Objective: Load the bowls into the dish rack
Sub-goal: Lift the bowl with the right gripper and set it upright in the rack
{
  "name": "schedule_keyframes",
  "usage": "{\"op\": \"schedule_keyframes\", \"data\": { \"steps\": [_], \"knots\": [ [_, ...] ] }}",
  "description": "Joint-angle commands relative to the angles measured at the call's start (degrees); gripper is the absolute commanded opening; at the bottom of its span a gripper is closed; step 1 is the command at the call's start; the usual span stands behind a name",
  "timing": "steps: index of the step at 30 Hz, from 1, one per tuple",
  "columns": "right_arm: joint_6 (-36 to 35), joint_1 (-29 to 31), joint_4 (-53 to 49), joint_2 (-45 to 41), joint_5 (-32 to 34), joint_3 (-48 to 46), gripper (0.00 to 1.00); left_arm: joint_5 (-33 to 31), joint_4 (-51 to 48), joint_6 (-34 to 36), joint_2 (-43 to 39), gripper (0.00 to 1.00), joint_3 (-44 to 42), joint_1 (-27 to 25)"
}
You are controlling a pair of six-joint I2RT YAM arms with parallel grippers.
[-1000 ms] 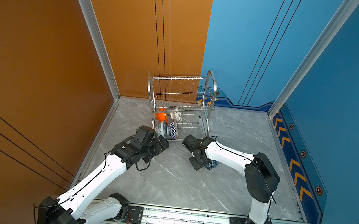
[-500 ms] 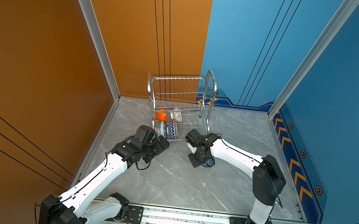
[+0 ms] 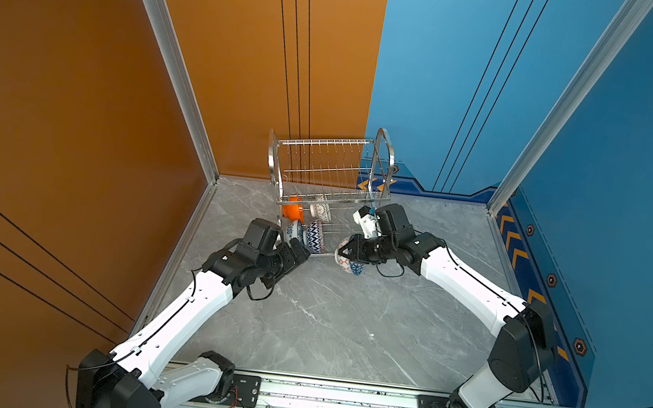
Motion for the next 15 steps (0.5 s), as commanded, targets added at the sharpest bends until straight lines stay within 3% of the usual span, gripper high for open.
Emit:
{"op": "schedule_keyframes", "data": {
  "steps": [1, 9, 15],
  "knots": [
    [8.7, -0.5, 13.9, 1.0, -4.9, -0.6, 0.0, 1.6, -1.6, 1.6, 0.0, 0.98, 1.4, 0.6],
    [20.2, -1.8, 30.8, 3.9, -5.9, -5.4, 0.0, 2.6, -3.3, 2.7, 0.5, 0.98, 2.6, 1.5],
    [23.1, -2.6, 37.4, 6.1, -6.7, -6.7, 0.0, 3.4, -4.6, 3.6, 1.1, 0.98, 3.4, 1.9]
  ]
}}
